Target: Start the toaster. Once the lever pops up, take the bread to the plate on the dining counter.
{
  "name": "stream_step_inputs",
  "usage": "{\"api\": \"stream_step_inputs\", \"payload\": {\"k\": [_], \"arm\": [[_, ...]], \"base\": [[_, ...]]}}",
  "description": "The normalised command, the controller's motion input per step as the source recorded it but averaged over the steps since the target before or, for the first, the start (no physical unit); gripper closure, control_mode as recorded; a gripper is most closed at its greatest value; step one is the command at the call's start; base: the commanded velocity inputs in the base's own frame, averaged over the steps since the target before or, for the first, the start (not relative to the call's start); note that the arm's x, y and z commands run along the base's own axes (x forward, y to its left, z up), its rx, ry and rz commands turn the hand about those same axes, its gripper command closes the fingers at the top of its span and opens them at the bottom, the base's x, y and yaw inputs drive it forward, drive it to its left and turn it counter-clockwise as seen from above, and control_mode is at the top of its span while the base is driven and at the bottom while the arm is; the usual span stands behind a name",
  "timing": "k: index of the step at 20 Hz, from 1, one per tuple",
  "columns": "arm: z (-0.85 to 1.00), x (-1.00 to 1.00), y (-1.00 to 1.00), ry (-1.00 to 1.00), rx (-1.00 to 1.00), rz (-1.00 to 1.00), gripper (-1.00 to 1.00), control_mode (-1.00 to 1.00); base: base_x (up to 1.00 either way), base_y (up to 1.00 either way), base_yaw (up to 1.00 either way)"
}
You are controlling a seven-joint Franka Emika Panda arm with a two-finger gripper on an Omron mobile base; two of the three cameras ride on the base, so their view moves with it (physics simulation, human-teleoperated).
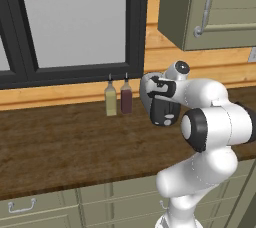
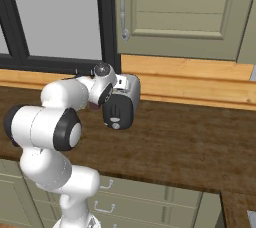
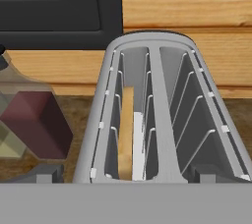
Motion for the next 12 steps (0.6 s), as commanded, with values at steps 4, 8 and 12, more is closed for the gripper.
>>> {"api": "stream_step_inputs", "payload": {"k": [4,8,12], "arm": [[0.0,0.0,0.0,0.0,0.0,0.0,-1.0,-1.0],[0.0,0.0,0.0,0.0,0.0,0.0,-1.0,-1.0],[0.0,0.0,0.0,0.0,0.0,0.0,-1.0,-1.0]], "base": [[0.0,0.0,0.0],[0.0,0.0,0.0],[0.0,0.0,0.0]]}}
